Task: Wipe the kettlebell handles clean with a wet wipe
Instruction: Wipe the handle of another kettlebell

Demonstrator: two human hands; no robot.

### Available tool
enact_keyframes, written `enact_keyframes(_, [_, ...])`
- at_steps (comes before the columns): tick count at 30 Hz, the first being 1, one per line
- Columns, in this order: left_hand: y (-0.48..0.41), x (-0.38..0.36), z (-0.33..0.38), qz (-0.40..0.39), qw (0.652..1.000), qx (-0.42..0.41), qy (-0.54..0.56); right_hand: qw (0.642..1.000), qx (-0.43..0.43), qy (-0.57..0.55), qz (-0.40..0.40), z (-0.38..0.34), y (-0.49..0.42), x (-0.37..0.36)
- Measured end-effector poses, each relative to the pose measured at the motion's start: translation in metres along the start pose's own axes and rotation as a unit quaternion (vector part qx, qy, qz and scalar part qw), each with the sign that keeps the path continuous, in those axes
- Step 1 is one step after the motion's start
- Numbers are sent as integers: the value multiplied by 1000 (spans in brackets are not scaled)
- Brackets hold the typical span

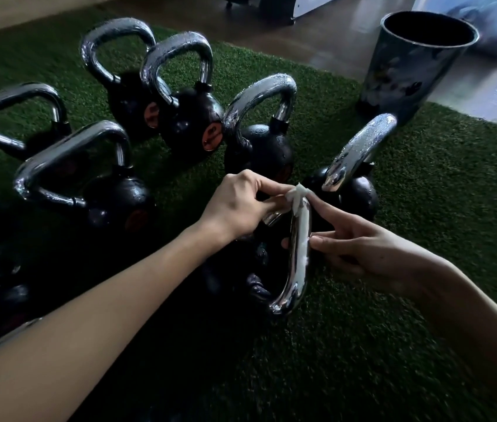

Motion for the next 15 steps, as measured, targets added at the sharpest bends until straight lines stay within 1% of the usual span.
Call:
enact_keyframes(2, [2,3,3,-11,1000,-17,-3,1000,0,-6,0,1,-2,1])
enact_keyframes(5, [26,3,10,-16,998,-64,-1,1000,-2,-20,15,0,-3,0])
enact_keyframes(7, [44,2,10,-21,997,-65,18,999,-6,-26,21,-1,-2,-1])
enact_keyframes(10, [54,3,6,-38,997,-39,48,999,-9,-25,19,-1,-3,1])
enact_keyframes(15, [75,5,9,-19,995,-84,54,999,-15,-37,16,-1,-7,-3])
Point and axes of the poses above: each hand's wrist, its own y-axis away from the middle knuckle, its own x-axis out of the back of the hand, z = x × y, the point moved 2 cm from there along -y, towards the middle knuckle, and after that the axes turned 9 degrees about -y, right-handed, at the moved point
